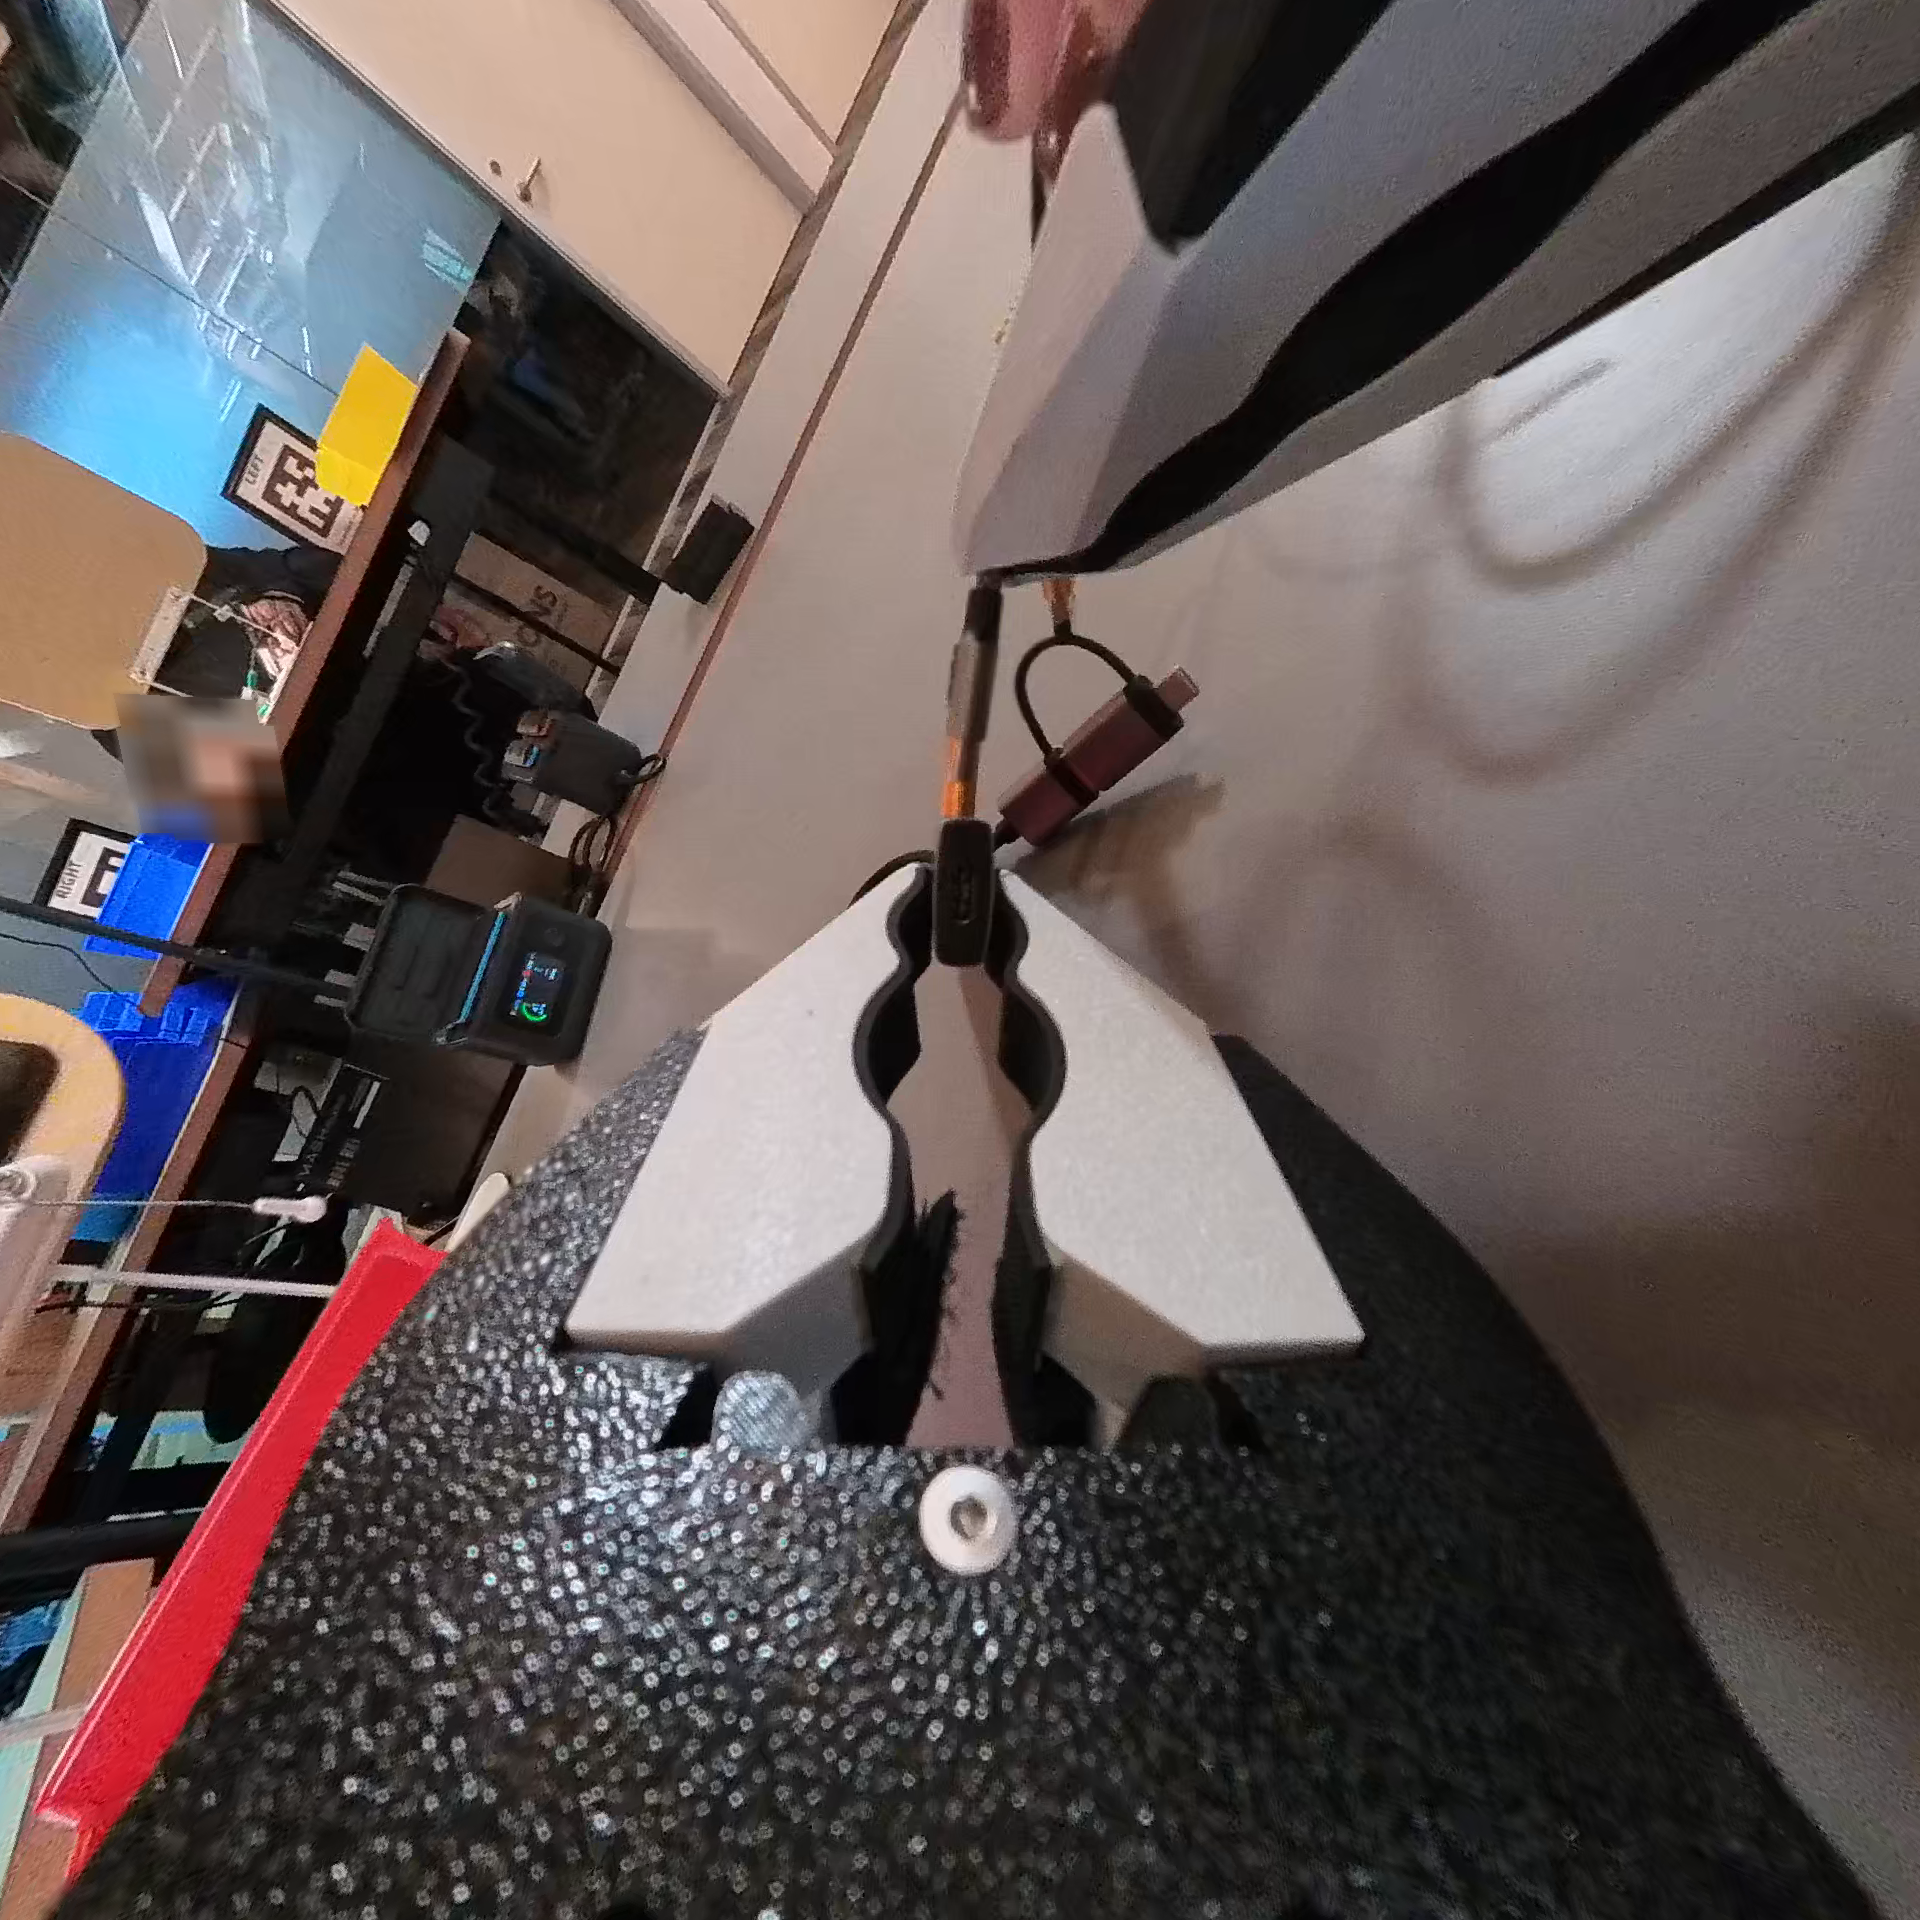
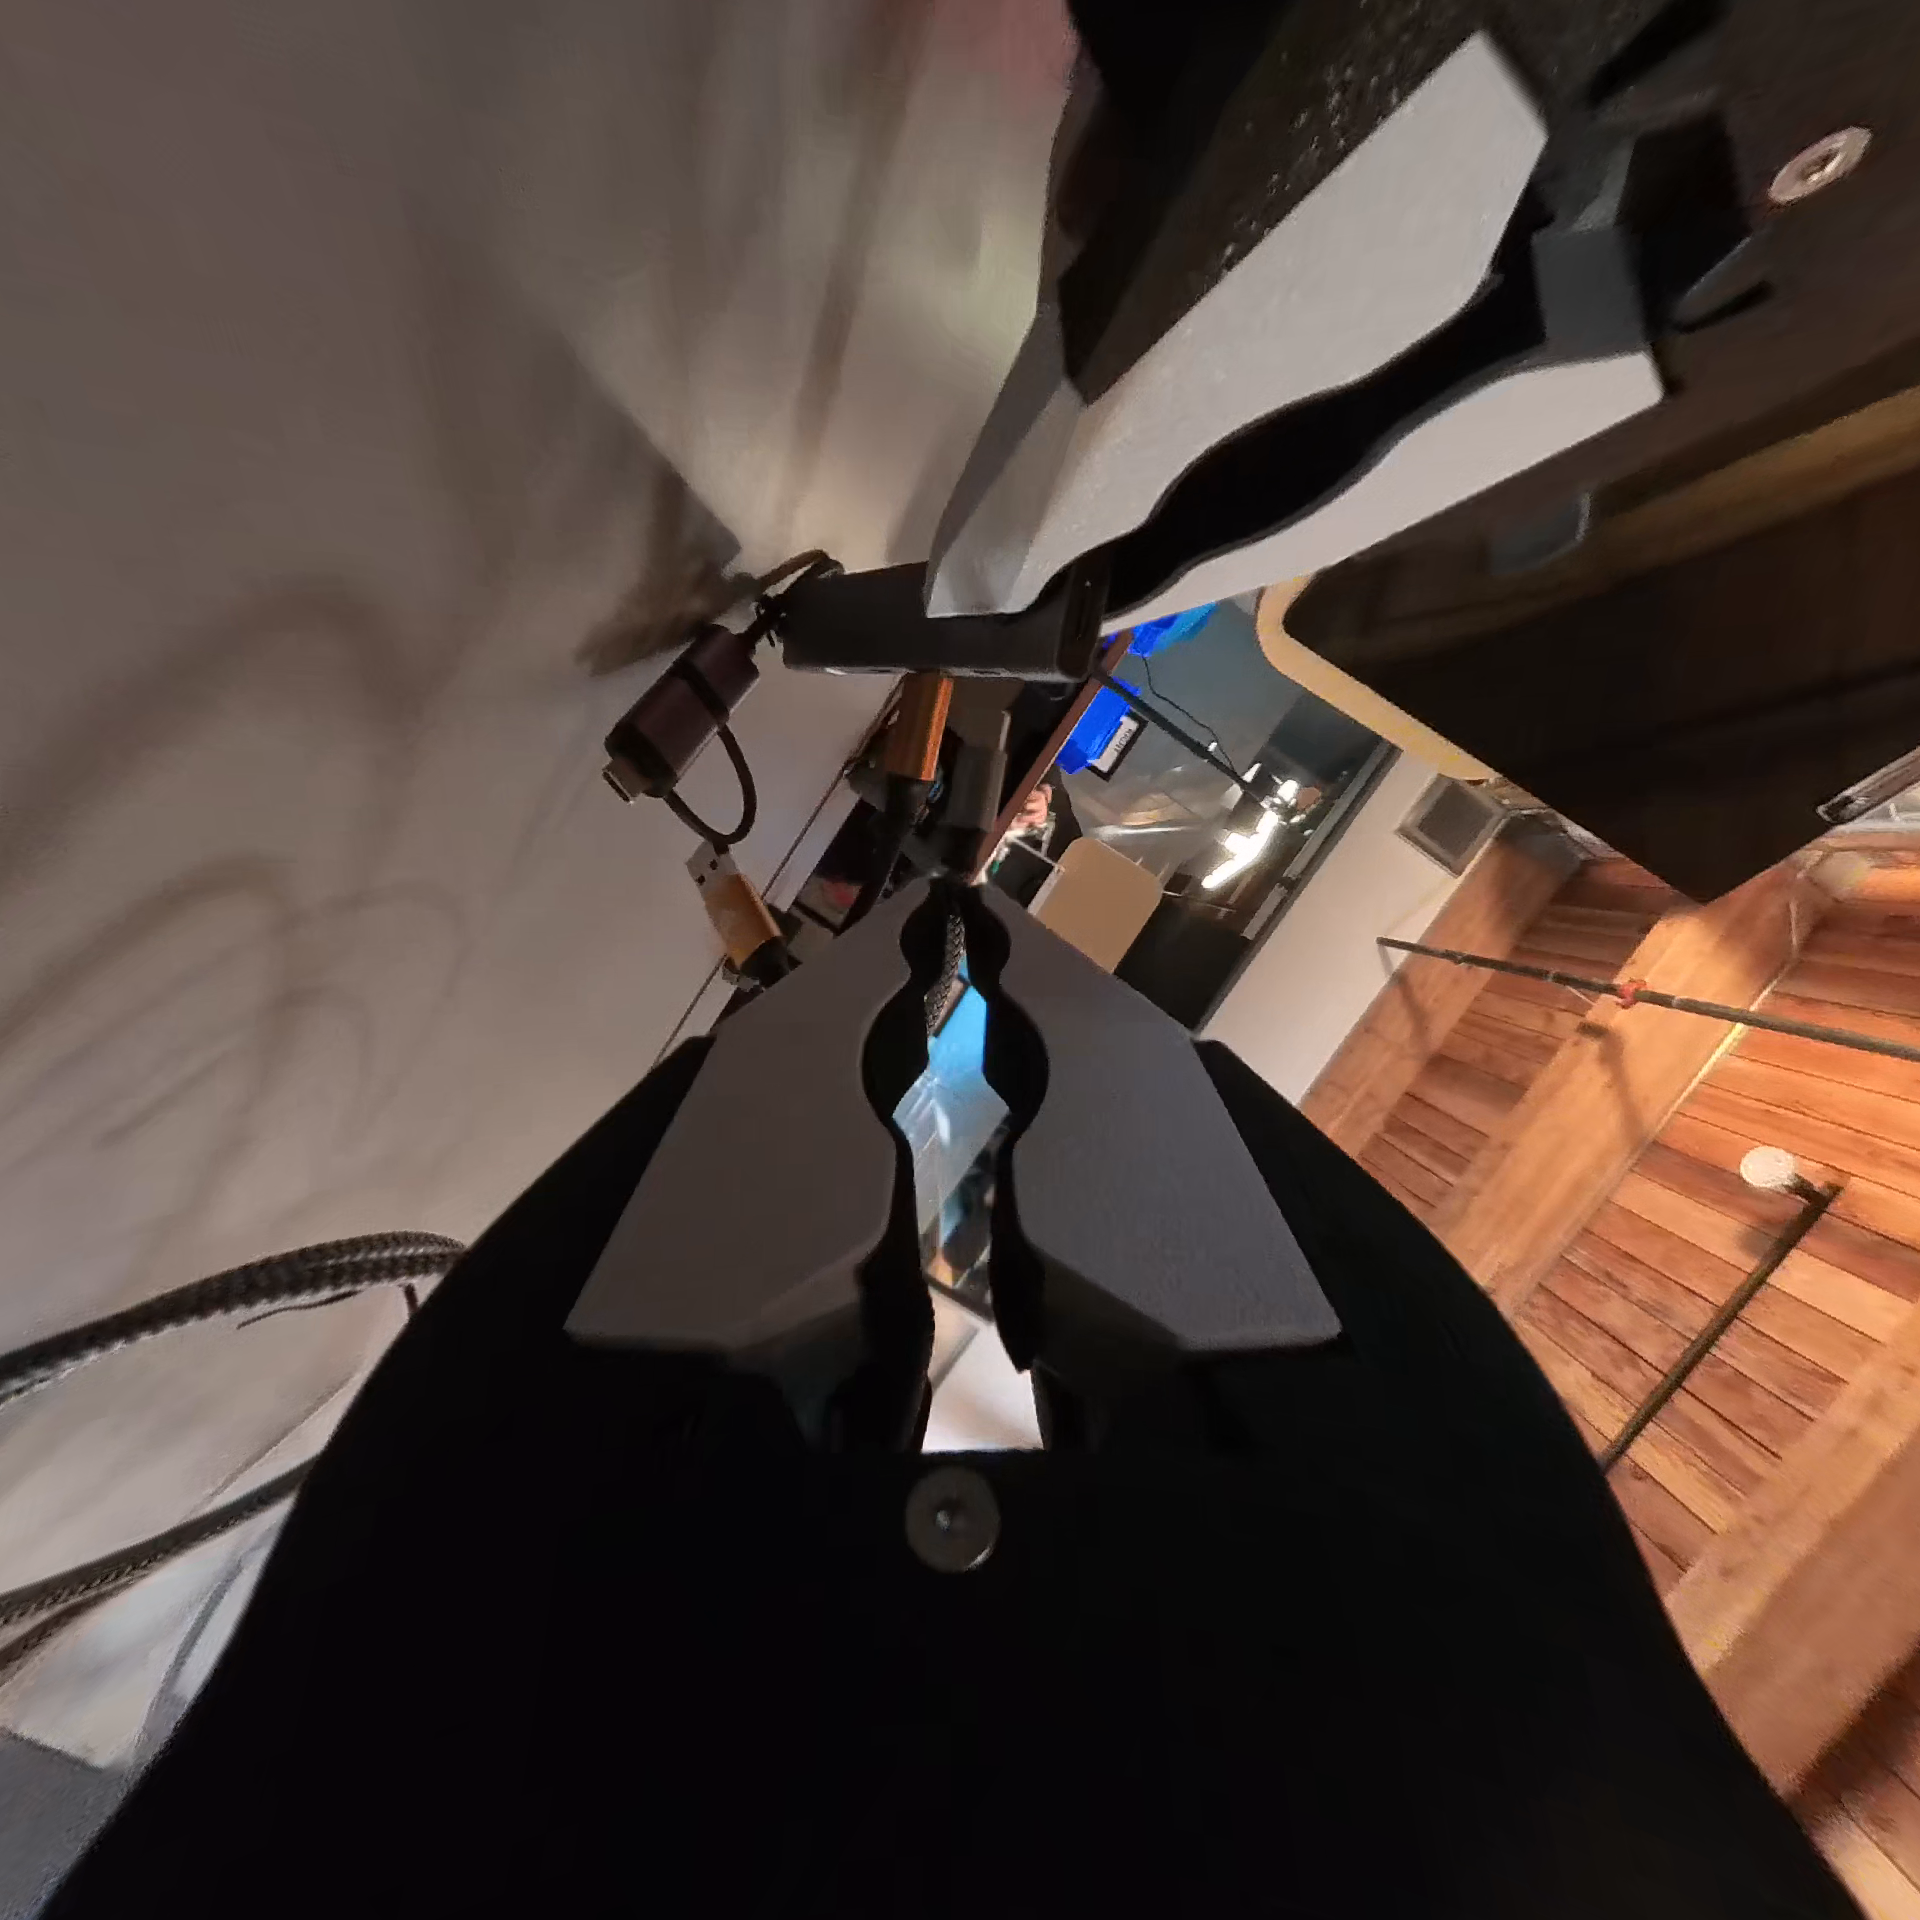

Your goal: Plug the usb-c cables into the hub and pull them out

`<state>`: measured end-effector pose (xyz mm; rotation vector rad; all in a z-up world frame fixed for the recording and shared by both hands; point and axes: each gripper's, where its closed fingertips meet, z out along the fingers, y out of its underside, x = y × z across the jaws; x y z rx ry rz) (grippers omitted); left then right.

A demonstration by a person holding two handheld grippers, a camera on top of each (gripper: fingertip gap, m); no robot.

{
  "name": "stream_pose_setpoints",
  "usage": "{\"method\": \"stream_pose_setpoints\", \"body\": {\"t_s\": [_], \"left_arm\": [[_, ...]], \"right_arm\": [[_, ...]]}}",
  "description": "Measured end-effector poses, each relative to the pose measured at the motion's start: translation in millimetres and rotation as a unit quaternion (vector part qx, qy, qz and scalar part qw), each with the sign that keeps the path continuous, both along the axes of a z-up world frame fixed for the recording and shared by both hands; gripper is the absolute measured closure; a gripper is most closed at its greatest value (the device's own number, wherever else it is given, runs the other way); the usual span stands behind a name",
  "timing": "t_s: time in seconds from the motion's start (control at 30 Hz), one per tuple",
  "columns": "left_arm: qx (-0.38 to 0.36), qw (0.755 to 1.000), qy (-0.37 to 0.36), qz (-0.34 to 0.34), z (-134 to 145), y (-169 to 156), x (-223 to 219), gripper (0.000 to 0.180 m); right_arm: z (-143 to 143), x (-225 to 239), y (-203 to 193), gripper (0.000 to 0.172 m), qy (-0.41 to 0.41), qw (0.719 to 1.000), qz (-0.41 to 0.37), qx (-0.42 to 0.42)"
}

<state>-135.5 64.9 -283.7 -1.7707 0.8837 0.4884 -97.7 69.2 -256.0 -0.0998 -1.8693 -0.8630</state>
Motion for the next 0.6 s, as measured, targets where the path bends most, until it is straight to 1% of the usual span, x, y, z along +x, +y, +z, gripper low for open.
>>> {"method": "stream_pose_setpoints", "body": {"t_s": [0.17, 0.27, 0.47, 0.6], "left_arm": [[-0.001, 1.0, -0.008, -0.003, 1.7, -0.3, 1.1, 0.173], [-0.001, 1.0, -0.013, -0.003, 2.6, -0.5, 1.4, 0.173], [-0.005, 0.999, -0.046, -0.002, 5.8, -0.8, -0.3, 0.173], [-0.005, 0.999, -0.044, -0.007, 5.8, -0.6, 0.1, 0.173]], "right_arm": [[2.1, -3.2, -0.3, 0.171, 0.01, 1.0, 0.01, 0.011], [1.4, -5.9, 0.6, 0.171, 0.008, 0.999, 0.021, 0.031], [-0.4, -7.8, -2.6, 0.171, 0.005, 0.998, 0.048, 0.04], [0.6, -9.7, -1.5, 0.171, 0.003, 0.997, 0.054, 0.053]]}}
